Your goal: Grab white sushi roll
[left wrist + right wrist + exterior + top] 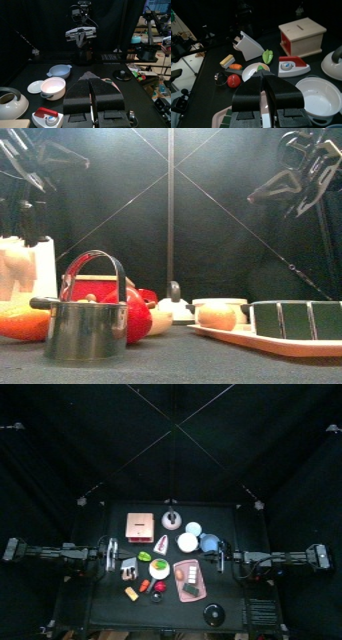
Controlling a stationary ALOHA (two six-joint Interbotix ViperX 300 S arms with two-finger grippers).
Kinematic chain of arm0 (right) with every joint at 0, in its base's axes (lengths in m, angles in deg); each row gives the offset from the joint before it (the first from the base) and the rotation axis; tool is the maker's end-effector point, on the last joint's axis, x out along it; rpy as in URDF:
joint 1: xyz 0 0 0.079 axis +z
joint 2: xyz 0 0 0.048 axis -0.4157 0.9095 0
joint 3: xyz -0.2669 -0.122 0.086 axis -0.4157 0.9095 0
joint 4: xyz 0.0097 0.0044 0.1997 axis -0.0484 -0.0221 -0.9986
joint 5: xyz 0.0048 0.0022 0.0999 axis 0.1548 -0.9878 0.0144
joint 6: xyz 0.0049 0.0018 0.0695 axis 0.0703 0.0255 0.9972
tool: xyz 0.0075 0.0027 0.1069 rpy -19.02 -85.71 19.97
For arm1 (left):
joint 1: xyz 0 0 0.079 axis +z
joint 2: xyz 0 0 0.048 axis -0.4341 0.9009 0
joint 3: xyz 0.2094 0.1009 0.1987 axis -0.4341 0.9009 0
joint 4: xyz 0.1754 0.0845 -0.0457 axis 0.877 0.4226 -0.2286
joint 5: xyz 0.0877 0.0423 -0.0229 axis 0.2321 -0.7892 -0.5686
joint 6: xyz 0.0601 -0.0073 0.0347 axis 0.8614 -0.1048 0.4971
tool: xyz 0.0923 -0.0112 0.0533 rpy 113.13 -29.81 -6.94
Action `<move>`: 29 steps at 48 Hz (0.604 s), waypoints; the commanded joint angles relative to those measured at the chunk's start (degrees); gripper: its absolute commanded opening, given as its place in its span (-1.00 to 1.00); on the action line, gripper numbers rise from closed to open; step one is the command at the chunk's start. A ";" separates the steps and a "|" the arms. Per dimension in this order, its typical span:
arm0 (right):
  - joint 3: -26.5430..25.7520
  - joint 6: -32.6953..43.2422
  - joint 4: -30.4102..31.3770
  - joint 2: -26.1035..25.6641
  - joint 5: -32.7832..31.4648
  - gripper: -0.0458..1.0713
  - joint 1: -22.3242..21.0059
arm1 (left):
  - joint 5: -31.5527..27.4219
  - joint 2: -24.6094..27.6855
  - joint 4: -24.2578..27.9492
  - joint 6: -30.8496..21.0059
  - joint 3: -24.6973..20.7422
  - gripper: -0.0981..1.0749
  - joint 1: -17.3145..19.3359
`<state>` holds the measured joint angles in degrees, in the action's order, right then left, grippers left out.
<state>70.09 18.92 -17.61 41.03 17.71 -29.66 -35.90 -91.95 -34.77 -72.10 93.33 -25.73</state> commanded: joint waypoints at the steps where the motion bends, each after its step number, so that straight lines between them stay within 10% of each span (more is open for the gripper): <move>1: -1.23 3.96 -0.18 1.14 -1.05 -0.85 -0.18 | 0.79 0.88 0.62 0.09 -1.14 -0.86 0.00; 29: -11.51 38.85 2.20 5.10 -41.04 -0.84 -3.52 | 4.48 0.97 0.97 0.26 -1.05 -0.86 4.39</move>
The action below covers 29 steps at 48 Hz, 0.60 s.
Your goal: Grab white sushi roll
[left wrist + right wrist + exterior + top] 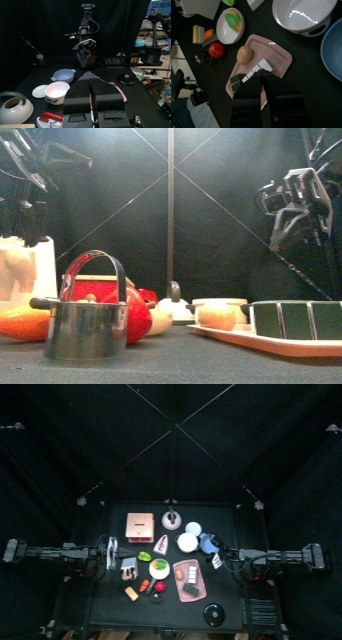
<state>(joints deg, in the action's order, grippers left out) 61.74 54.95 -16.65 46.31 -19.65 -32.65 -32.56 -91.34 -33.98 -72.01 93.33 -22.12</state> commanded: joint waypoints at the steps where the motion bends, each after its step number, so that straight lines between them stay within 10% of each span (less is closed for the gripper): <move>1: -3.52 3.78 1.58 -0.18 -4.48 -0.84 -0.53 | 1.14 0.44 0.18 0.26 -1.05 -0.86 0.97; 29: -15.21 32.87 14.41 7.65 -25.49 -0.84 8.09 | 1.58 0.35 3.25 0.18 1.85 -0.86 3.60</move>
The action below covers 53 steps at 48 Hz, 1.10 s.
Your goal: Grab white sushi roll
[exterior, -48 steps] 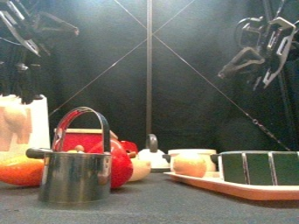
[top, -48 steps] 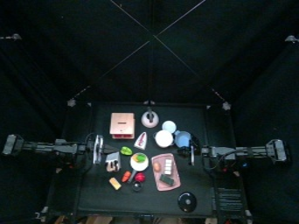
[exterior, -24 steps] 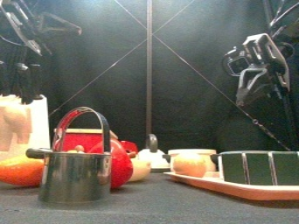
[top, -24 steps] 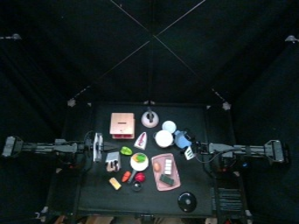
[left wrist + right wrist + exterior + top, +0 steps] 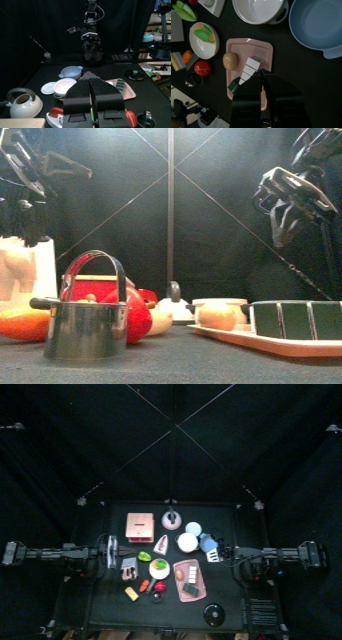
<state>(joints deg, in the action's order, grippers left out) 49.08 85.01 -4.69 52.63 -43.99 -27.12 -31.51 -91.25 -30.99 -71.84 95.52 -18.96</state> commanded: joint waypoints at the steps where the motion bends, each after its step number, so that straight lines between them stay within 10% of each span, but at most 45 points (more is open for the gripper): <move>1: -2.72 3.78 3.08 1.85 -0.97 -0.84 3.25 | 0.53 0.35 0.26 0.09 0.00 -0.86 0.44; 32: -2.20 37.00 21.27 12.74 1.76 -0.79 16.61 | 0.62 0.35 0.18 0.00 1.76 -0.86 0.62; 53: -7.38 39.73 20.39 22.59 1.76 0.19 18.02 | 0.62 0.26 0.18 0.00 1.85 -0.86 0.53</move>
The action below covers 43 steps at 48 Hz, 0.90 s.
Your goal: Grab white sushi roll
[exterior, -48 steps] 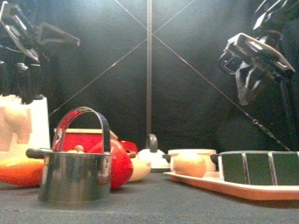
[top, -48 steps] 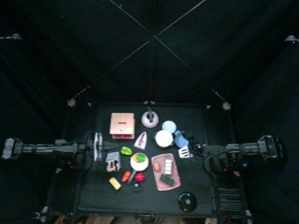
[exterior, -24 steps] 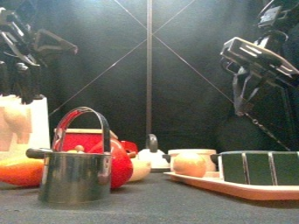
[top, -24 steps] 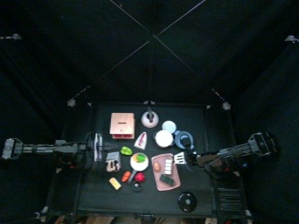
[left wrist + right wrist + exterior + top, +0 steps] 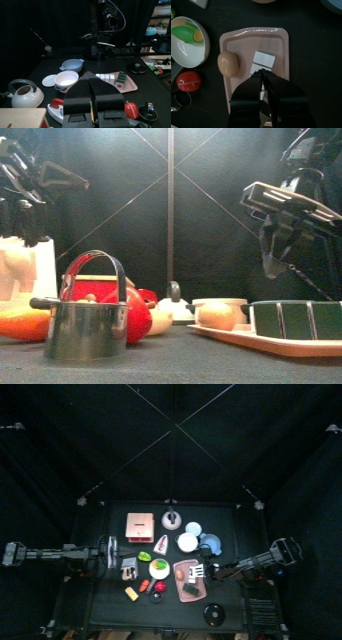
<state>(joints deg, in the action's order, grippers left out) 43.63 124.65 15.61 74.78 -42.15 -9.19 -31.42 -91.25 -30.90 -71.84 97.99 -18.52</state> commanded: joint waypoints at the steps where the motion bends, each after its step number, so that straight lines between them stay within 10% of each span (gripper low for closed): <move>1: -2.02 0.18 0.00 0.79 -0.26 0.23 0.18 | 0.53 0.35 0.09 0.00 -0.53 -0.86 0.18; 17: -2.99 0.26 -0.53 4.57 -0.44 0.78 0.09 | 0.53 0.26 0.00 0.00 -0.44 -0.86 0.18; 43: -4.13 -0.44 -2.81 11.95 2.29 0.74 -0.35 | 0.53 0.26 0.00 0.00 -0.26 -0.86 0.18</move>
<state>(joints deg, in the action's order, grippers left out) 40.64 124.39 12.97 87.09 -40.57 -9.45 -31.42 -91.25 -30.90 -71.84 98.43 -18.52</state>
